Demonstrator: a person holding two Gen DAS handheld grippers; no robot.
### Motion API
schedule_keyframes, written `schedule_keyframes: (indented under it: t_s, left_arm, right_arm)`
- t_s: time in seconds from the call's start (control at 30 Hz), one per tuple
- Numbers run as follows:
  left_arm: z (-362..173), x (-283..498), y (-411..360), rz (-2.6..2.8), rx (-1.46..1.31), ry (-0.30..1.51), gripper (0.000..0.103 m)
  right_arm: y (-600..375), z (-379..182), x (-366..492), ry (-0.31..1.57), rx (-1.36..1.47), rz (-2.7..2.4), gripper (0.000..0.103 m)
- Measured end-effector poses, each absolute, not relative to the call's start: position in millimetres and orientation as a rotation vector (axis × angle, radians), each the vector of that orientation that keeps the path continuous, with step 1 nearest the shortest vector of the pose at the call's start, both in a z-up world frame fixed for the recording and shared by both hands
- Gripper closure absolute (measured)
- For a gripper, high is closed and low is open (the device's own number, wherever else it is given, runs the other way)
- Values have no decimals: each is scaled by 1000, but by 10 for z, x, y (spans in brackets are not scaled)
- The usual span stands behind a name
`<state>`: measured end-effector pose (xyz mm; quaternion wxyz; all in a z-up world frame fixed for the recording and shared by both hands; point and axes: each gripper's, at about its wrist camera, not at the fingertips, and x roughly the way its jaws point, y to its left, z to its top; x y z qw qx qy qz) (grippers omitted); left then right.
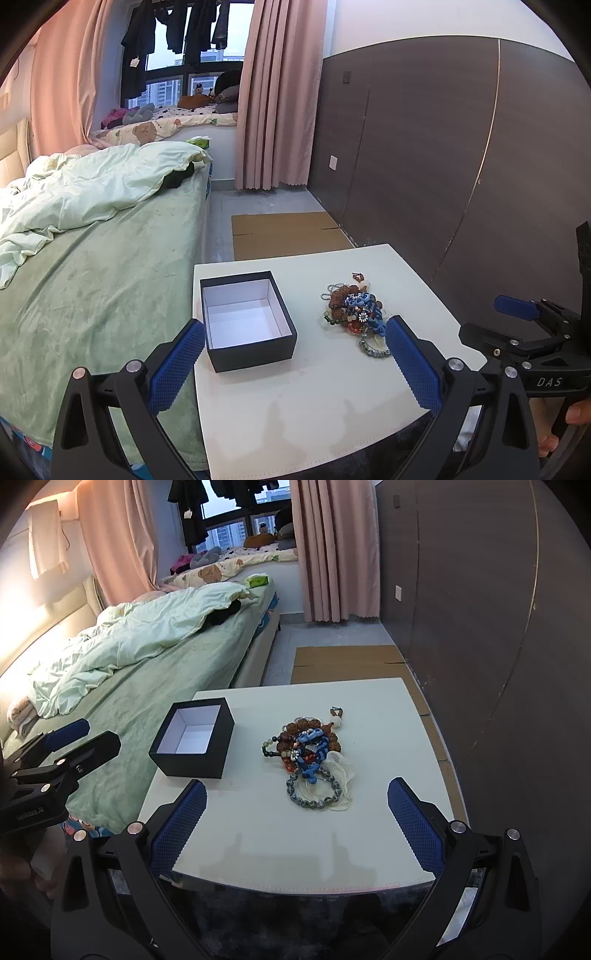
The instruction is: Organize jewelry
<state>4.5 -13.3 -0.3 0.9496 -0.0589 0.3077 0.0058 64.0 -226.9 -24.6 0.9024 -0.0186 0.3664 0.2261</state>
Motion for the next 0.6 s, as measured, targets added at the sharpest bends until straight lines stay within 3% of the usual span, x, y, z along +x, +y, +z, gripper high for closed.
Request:
schedule_keyframes:
  t_s: [0.6]
  left_arm:
    - [31,23,-81,23,-131,616,8]
  right_arm:
    - [-2248,-224,662,748,-41,474,5]
